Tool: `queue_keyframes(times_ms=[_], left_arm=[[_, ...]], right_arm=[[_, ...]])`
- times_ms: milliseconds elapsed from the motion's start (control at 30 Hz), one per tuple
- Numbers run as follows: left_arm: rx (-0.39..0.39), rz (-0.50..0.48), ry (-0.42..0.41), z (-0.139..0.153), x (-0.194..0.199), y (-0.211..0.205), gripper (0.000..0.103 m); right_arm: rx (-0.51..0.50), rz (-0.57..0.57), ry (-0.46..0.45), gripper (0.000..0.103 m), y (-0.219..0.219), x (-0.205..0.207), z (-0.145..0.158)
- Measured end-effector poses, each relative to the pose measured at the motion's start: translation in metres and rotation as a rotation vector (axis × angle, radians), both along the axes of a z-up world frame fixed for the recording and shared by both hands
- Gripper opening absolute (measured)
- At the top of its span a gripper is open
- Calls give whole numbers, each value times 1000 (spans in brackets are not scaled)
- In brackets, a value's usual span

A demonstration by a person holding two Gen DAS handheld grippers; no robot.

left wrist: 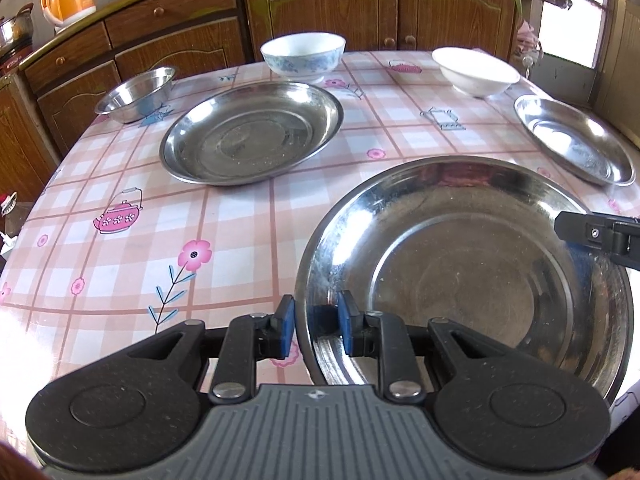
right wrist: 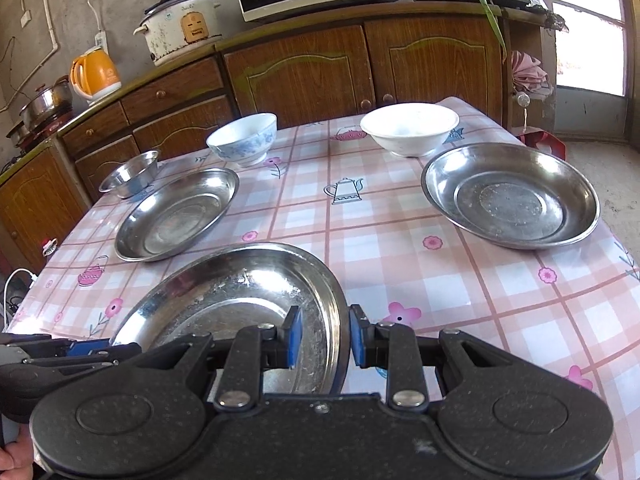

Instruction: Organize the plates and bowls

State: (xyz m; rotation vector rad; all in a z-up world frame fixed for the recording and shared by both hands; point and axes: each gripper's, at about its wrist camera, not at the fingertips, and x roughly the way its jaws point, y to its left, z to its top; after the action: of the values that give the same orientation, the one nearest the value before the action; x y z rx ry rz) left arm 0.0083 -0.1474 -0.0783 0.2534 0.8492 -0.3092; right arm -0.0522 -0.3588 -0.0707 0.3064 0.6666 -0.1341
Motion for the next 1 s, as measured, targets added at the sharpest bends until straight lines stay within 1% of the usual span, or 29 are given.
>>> queue_keyframes(times_ms=[533,833,900,967,1000], left_arm=[[6,22,9,-9,12,0,23],[6,30,-5,-9,14,2,24],[6,27,-7,-9,14,2,25],[4,20,-8,-9,13,1,30],[3,18,-9,-9,13,0,31]], right_arm=[[-19,4,34,32,5,16,-12],[-25,10,41,36,8,20,-17],[-25,11,45,38,8,21,-18],[-18,12,49,40,8,21,-19],[-14,13,51,41,7,22,-20]])
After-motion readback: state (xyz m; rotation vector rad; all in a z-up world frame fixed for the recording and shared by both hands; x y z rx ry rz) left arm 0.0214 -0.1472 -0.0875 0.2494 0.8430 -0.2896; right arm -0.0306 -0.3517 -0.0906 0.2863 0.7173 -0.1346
